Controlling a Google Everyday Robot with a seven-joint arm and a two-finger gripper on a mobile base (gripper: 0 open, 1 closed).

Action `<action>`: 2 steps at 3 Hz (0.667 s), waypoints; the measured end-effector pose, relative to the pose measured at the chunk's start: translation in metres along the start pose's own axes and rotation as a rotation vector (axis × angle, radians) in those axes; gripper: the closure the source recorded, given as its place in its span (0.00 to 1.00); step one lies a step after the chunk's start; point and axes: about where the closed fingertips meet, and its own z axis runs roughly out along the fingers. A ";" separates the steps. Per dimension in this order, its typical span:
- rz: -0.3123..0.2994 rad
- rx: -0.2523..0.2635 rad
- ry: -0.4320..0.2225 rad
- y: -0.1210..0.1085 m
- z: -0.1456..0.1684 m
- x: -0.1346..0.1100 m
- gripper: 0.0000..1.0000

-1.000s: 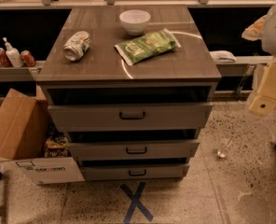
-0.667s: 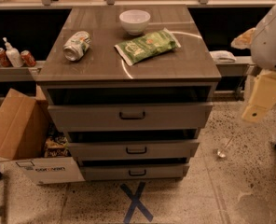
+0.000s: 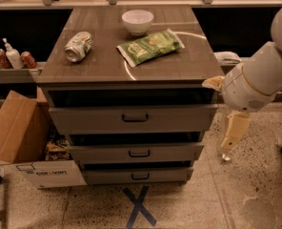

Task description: Open top drawer

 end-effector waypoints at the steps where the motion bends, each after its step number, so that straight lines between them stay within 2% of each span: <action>1: 0.000 0.001 0.001 0.000 0.000 0.000 0.00; 2: 0.019 -0.009 0.035 -0.003 0.011 0.008 0.00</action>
Offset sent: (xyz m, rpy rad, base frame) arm 0.0127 -0.0102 -0.0293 -0.0694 0.0392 -0.0513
